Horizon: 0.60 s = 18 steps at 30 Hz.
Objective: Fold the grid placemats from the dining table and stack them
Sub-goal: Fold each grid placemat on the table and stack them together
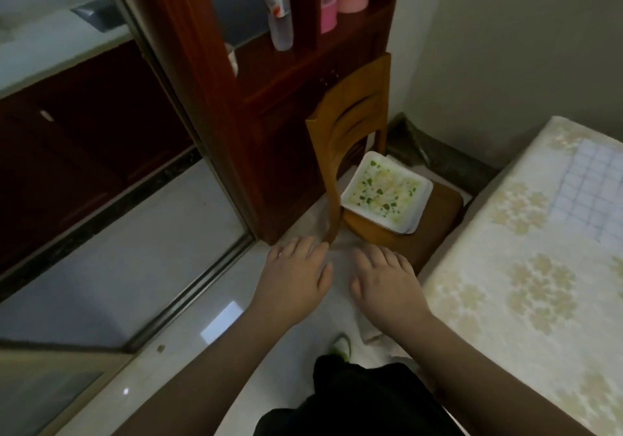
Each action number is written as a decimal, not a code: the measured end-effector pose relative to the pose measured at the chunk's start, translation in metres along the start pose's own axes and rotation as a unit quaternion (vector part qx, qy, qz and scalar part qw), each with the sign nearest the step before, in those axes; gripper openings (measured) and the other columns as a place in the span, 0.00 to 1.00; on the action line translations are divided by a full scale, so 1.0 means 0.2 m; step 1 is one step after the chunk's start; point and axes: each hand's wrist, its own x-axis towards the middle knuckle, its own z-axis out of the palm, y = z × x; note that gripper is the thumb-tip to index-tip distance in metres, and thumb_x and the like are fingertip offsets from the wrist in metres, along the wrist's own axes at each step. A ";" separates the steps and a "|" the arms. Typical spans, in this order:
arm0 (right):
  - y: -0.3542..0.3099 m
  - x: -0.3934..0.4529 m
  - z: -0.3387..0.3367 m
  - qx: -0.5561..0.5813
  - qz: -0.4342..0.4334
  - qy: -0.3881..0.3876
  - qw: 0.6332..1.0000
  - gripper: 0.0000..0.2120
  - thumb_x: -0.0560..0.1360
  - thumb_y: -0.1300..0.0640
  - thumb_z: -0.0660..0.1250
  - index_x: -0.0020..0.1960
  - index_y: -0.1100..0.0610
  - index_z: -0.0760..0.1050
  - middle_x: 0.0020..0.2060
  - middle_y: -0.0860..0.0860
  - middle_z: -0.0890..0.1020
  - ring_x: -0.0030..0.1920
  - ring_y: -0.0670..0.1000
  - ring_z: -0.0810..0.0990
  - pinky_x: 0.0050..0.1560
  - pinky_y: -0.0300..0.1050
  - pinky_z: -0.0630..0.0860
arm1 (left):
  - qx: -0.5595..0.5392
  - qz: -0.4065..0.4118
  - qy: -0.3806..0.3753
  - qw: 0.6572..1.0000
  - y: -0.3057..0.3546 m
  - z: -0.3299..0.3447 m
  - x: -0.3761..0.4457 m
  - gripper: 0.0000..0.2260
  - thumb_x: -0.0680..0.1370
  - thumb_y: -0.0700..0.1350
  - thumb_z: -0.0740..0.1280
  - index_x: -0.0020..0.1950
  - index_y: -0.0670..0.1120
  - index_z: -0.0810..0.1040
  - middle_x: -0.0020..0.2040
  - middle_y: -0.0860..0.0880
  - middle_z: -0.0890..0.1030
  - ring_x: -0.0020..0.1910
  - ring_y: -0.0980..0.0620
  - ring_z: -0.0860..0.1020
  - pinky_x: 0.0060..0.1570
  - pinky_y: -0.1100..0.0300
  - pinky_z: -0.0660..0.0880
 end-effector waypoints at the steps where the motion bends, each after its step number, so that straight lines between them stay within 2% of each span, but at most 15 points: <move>1: 0.03 0.07 -0.01 0.001 0.007 0.001 1.000 0.25 0.74 0.47 0.52 0.63 0.56 0.76 0.55 0.56 0.81 0.55 0.58 0.81 0.57 0.56 0.76 | 0.002 0.011 -0.009 1.000 0.00 -0.01 0.08 0.20 0.78 0.54 0.55 0.62 0.48 0.78 0.58 0.49 0.80 0.60 0.48 0.77 0.52 0.49 0.75; 7: 0.23 0.35 -0.14 0.017 0.079 0.035 0.996 0.27 0.74 0.47 0.50 0.68 0.55 0.73 0.60 0.57 0.79 0.60 0.58 0.78 0.60 0.57 0.74 | 0.035 0.115 -0.028 0.992 0.09 -0.10 0.54 0.21 0.78 0.54 0.54 0.63 0.49 0.77 0.60 0.50 0.79 0.61 0.49 0.76 0.53 0.50 0.75; 13: 0.43 0.50 -0.21 0.022 0.177 0.041 0.983 0.29 0.72 0.48 0.50 0.69 0.57 0.72 0.62 0.60 0.79 0.61 0.61 0.78 0.60 0.59 0.75 | 0.043 0.197 -0.056 0.978 0.20 -0.12 0.93 0.22 0.78 0.55 0.51 0.67 0.51 0.74 0.64 0.51 0.76 0.66 0.51 0.73 0.59 0.51 0.71; 18: 0.58 0.60 -0.22 0.036 0.264 0.049 0.963 0.30 0.72 0.48 0.51 0.70 0.57 0.71 0.63 0.59 0.78 0.61 0.61 0.78 0.60 0.59 0.76 | 0.046 0.278 -0.090 0.955 0.28 -0.08 1.25 0.26 0.79 0.57 0.45 0.72 0.52 0.68 0.70 0.52 0.70 0.71 0.52 0.66 0.67 0.51 0.66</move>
